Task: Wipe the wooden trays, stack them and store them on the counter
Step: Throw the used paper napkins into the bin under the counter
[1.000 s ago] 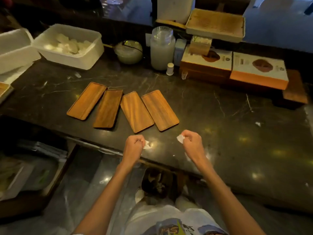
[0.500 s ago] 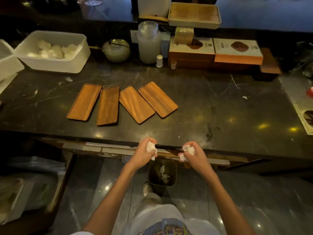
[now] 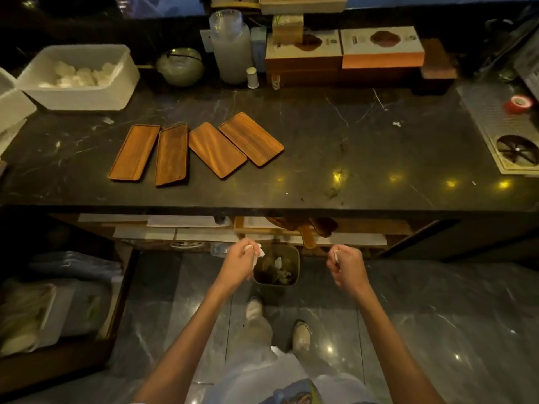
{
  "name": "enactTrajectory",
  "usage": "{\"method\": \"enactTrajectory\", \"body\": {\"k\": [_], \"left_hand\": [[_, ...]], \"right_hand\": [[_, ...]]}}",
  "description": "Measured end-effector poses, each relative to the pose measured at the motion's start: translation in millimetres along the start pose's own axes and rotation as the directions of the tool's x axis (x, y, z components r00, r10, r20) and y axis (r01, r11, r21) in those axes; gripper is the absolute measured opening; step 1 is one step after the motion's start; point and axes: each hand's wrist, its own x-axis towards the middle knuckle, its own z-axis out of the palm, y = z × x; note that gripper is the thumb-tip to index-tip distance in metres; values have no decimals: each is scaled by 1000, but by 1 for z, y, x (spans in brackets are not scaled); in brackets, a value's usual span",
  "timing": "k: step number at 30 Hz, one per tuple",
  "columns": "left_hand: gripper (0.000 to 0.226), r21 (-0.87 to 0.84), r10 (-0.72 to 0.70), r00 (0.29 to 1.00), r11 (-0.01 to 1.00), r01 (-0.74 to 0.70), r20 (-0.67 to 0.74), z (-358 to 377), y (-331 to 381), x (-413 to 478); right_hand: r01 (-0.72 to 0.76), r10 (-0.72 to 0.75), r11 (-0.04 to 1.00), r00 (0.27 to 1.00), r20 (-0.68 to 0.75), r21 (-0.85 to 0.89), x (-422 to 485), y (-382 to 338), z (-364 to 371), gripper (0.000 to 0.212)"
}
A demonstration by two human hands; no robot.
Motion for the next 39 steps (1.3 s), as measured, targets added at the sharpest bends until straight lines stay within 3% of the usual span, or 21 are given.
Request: {"method": "enactTrajectory", "body": {"k": [6, 9, 12, 14, 17, 21, 24, 27, 30, 34, 39], "left_hand": [[24, 0, -37, 999, 999, 37, 1, -4, -22, -3], [11, 2, -56, 995, 998, 56, 87, -9, -40, 5], [26, 106, -137, 984, 986, 125, 114, -8, -66, 22], [30, 185, -158, 981, 973, 136, 109, -6, -89, 36], [15, 289, -165, 972, 951, 112, 165, -8, -125, 63], [19, 331, -240, 964, 924, 191, 111, -10, -184, 114], [10, 361, -186, 981, 920, 153, 60, -2, -239, 163], [15, 343, -160, 987, 929, 141, 27, 10, -293, 211], [21, 401, -99, 995, 912, 83, 20, 27, -348, 253], [28, 493, -61, 994, 870, 8, 91, 50, -408, 291], [27, 641, -44, 985, 764, -73, 165, 68, -458, 325]], "right_hand": [[24, -36, 991, 995, -91, -131, -20, 19, -7, 32], [-23, 10, 970, 998, -56, -243, -23, 35, -4, 10], [-135, 94, 912, 988, -123, -387, -19, 66, 9, 26], [-131, 54, 858, 984, -167, -497, -13, 93, 23, 32], [-130, 54, 784, 988, -143, -607, 5, 133, 45, 31], [-178, 119, 797, 983, -138, -578, 56, 195, 72, 36], [-142, 74, 816, 987, -142, -561, 110, 250, 89, 28], [-100, -3, 851, 981, -196, -516, 156, 308, 103, 21], [-129, 26, 908, 967, -254, -398, 193, 367, 113, 21], [-274, 175, 917, 930, -324, -291, 229, 425, 122, 38], [-242, 135, 886, 950, -280, -394, 265, 481, 120, 32]]}}
